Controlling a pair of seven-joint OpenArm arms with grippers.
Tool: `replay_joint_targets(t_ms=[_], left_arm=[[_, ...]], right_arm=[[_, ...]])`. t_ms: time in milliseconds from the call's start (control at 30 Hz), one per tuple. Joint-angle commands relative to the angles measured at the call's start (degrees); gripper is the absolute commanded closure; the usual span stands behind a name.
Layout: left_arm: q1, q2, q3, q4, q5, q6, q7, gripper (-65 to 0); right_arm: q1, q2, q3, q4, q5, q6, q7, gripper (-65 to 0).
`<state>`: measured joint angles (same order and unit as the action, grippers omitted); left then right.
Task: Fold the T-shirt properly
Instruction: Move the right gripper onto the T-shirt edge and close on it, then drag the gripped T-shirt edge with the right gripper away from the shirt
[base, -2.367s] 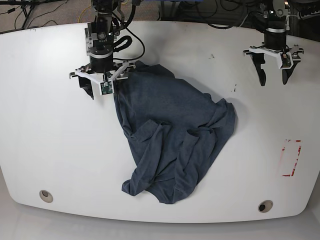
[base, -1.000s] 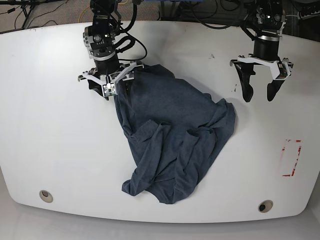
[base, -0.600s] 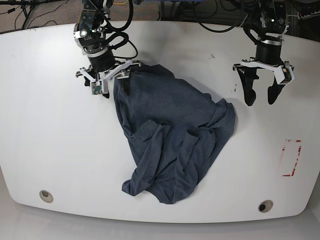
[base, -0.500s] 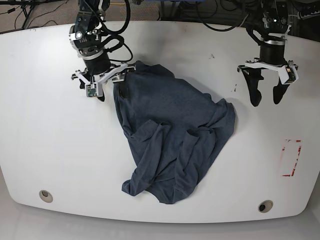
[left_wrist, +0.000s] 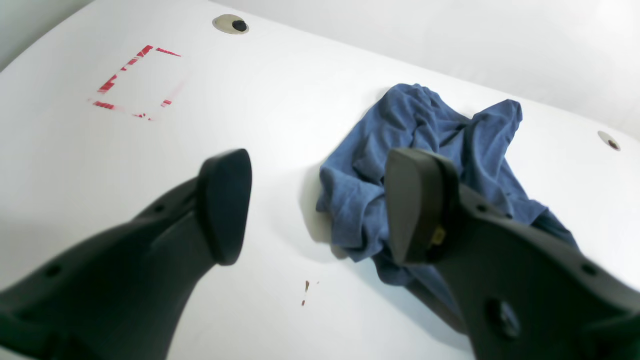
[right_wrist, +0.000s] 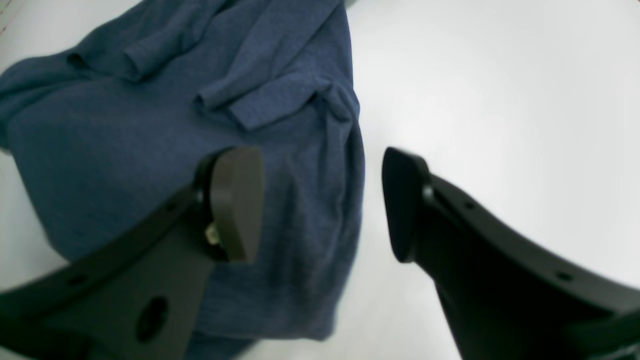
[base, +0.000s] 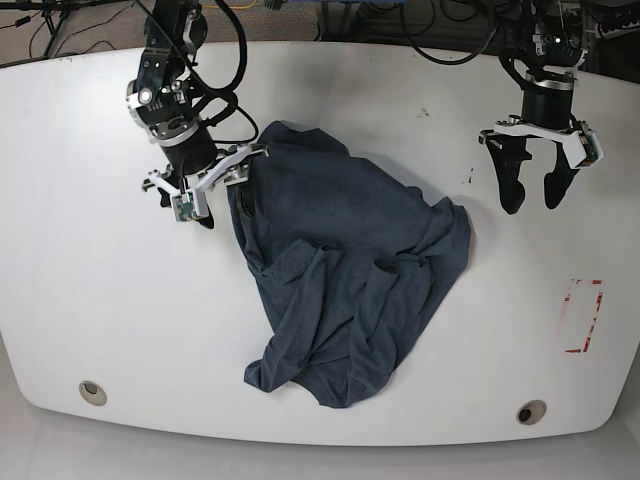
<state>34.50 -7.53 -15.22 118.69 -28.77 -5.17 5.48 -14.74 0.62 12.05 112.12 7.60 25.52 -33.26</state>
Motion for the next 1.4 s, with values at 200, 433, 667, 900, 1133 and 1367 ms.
replay_joint_targets(t_ms=[200,433,667,900,1133,1367], left_arm=[[1.08,-0.34,-0.52,1.65,0.50,-1.08,-2.04,-38.2],[1.35,-0.09,0.25,1.49,1.54,-1.11,-1.87,-38.7],[1.18,-0.19,-0.06,1.55,1.09,-0.44,-2.32,-38.9],[1.29,-0.30,-0.16,1.43,0.90,-0.46,-2.30,-38.8],[1.43,-0.24,-0.14,1.46,0.82,-0.48,-2.33,-38.8],[1.33,-0.31,-0.31,1.66,1.14,-0.39,-2.42,-38.9]], right_arm=[[6.90,2.71,1.19,-4.40,1.02,2.42,-4.82,-37.9],[7.95,1.07,-0.31,-5.48,-0.83,2.93,-11.28,-36.6],[10.20,0.26,-2.81,-8.87,-0.94,3.21,-11.80,-36.7],[10.62,0.40,-5.14,-11.27,-1.21,3.35,-10.72,-36.6],[10.11,0.42,-6.87,-12.51,-1.58,3.38,-9.38,-36.5],[10.59,0.31,-7.36,-12.93,-1.63,2.18,-9.04,-36.9]])
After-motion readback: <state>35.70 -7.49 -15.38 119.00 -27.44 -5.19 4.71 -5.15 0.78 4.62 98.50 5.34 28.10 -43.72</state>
